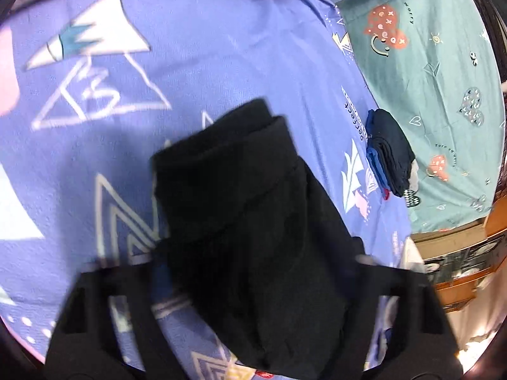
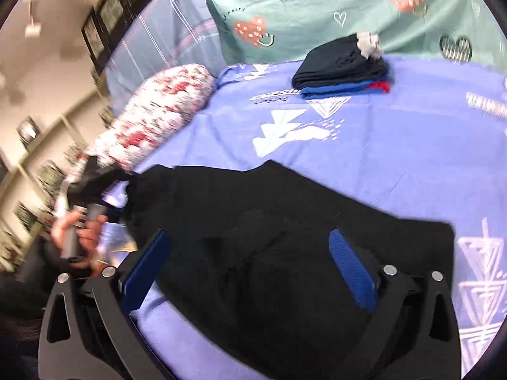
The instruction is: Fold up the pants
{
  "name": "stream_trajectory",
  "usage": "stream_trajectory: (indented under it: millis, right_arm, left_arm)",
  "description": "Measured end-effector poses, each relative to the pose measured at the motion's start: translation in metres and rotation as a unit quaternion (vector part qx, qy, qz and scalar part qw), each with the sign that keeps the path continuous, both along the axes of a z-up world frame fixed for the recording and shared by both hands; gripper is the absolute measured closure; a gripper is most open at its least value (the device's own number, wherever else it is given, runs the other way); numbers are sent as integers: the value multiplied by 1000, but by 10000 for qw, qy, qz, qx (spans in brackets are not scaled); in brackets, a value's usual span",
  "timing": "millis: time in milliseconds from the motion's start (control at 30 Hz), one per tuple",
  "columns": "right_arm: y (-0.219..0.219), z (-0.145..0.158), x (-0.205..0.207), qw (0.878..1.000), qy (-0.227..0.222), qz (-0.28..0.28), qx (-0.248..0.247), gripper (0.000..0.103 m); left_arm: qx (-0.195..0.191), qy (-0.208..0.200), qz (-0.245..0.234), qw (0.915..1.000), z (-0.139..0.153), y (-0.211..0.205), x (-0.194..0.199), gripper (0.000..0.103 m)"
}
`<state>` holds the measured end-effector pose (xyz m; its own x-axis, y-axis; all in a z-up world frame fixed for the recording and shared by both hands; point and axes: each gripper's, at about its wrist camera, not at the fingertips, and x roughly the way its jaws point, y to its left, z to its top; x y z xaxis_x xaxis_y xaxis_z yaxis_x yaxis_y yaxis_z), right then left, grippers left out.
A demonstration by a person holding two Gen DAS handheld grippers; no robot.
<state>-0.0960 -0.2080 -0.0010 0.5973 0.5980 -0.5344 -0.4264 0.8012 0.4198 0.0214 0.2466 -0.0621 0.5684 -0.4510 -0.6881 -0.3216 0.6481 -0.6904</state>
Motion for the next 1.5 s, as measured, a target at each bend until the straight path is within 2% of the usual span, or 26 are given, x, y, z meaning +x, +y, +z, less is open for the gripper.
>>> stream_trajectory:
  millis: [33,100,200,267,333,367,433,500,567,600,633,667,733,767,833,900,967,1100,1133,1167,1267,1333,1367,1400,1467,1500]
  right_arm:
    - [-4,-2,-1,9998,98,67,167,2]
    - [-13,-9,1,9984,378,72,407,2]
    - [-23,-20,4,9950,711,-33,700,2]
    - [-33,-21,5,9929,809,-191,852,2]
    - [-44,-19,4,9926,762,-382,865,2]
    - [-52,-15,3,9922,713,-517,887,2]
    - [-67,-7,3,9906,662,-661,1000,2]
    - [-81,3,1,9885,551,-815,1148,2]
    - [-92,8,0,9863,498,-907,1285,1]
    - [-95,7,1,9844,577,-908,1390,1]
    - [-97,3,3,9826,717,-879,1473,1]
    - [-98,-4,5,9805,887,-866,1522,1]
    - [-96,-26,9,9744,1412,-836,1537,1]
    - [-94,-36,10,9703,1684,-768,1560,1]
    - [-90,-45,7,9670,1927,-597,1555,1]
    - [-84,-43,4,9675,1965,-427,1533,1]
    - [-77,-38,3,9664,1993,-172,1617,1]
    - [-52,-34,5,9704,2149,69,1104,1]
    - [-47,-37,7,9685,2240,140,1075,1]
    - [-43,-39,9,9676,2313,144,999,1]
    - [-35,-40,13,9665,2441,140,785,1]
    - [-32,-37,14,9687,2373,171,706,8]
    - [-34,-34,13,9704,2301,178,707,21]
    - [-38,-31,13,9714,2235,166,781,43]
    - [-46,-25,13,9718,2137,173,980,55]
    - [-49,-22,11,9719,2103,192,1037,54]
  left_arm:
    - [-159,59,17,9999,-5,1,-1,76]
    - [-268,20,94,9996,-8,3,-3,77]
    - [-90,-318,35,9994,8,-8,-8,83]
    - [407,-870,-341,9948,43,-35,-18,84]
    - [795,-1410,-859,9831,79,-69,-28,85]
    - [992,-1694,-1197,9732,97,-91,-35,85]
    - [1344,-2275,-2135,9405,130,-153,-54,85]
    - [1557,-2445,-3011,9085,135,-210,-67,84]
    - [1507,-2164,-3924,8812,115,-259,-70,68]
    - [1452,-1811,-4348,8701,93,-283,-67,62]
    - [1381,-1530,-4606,8634,76,-296,-62,47]
    - [1205,-1111,-4851,8590,54,-307,-56,44]
    - [920,-961,-4949,8587,45,-308,-54,38]
    - [905,-1049,-4959,8573,50,-306,-56,21]
    - [862,-1383,-4957,8531,67,-297,-64,2]
    - [981,-1713,-4879,8503,82,-285,-75,2]
    - [976,-1803,-4782,8540,86,-272,-76,2]
    - [684,-1437,-4614,8728,64,-257,-64,2]
    - [602,-1333,-4655,8729,57,-257,-62,2]
    - [560,-1260,-4738,8698,51,-260,-64,2]
    - [537,-1246,-5165,8455,46,-277,-74,2]
    - [538,-1272,-5364,8326,46,-285,-81,2]
    - [495,-1243,-5413,8301,44,-287,-81,2]
    - [428,-1201,-5450,8287,42,-289,-81,2]
    - [347,-1177,-5495,8265,41,-289,-80,2]
    - [318,-1183,-5544,8232,41,-291,-82,2]
